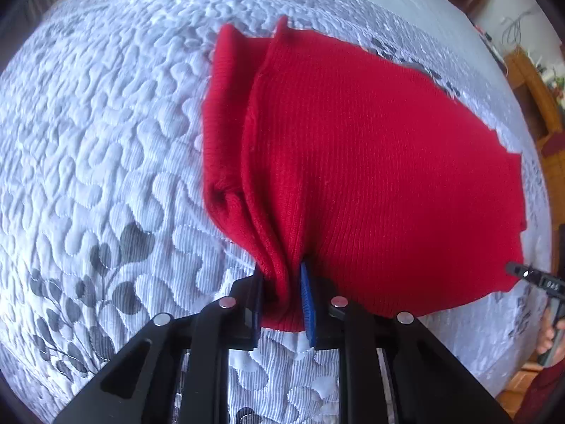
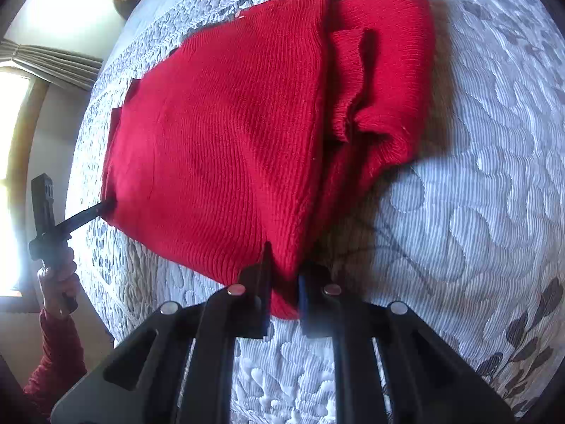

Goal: Fold small clothes

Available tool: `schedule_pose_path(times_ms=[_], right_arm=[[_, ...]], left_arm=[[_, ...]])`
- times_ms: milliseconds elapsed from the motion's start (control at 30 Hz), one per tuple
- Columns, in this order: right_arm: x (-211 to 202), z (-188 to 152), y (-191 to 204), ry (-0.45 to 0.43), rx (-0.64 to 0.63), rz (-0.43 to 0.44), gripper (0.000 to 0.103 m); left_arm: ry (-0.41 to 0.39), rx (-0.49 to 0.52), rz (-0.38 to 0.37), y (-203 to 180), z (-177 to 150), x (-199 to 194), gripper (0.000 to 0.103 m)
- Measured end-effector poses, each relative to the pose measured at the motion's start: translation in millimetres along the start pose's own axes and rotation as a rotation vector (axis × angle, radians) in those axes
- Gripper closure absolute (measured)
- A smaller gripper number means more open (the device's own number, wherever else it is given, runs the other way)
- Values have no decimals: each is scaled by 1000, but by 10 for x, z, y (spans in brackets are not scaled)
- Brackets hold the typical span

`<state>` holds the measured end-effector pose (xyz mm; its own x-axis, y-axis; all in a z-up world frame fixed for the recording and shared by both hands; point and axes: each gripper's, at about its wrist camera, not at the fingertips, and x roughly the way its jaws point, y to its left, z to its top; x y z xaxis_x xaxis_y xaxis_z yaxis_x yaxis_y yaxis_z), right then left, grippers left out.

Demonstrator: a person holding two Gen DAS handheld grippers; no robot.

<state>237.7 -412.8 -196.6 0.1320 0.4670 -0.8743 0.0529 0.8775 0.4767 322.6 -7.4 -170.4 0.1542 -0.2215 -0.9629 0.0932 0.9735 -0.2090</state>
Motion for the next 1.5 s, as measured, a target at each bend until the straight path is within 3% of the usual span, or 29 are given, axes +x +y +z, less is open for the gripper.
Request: schedule_pose_path(times_ms=[67, 233, 600, 967, 1133, 1367, 1433, 1500], right_arm=[[-56, -15, -5, -11, 0, 14, 93], [-177, -40, 8, -28, -6, 20, 93], [-297, -243, 27, -3, -9, 45, 94], [-431, -811, -60, 44, -11, 6, 94], [-359, -1052, -113, 62, -10, -10, 93], [-199, -1088, -250, 59, 33, 10, 92], [-299, -1081, -255, 63, 12, 8, 81], [-498, -1073, -236, 33, -23, -29, 56]], left_arm=[[-9, -25, -21, 80, -23, -61, 86], [-37, 23, 14, 88, -126, -215, 89], [-34, 33, -5, 124, -356, -467, 91], [-15, 99, 30, 11, -1101, -679, 92], [-6, 94, 37, 96, -1303, -675, 92], [11, 81, 73, 146, -1256, -431, 89], [15, 89, 69, 138, -1224, -495, 81], [-1, 88, 83, 137, -1188, -607, 60]])
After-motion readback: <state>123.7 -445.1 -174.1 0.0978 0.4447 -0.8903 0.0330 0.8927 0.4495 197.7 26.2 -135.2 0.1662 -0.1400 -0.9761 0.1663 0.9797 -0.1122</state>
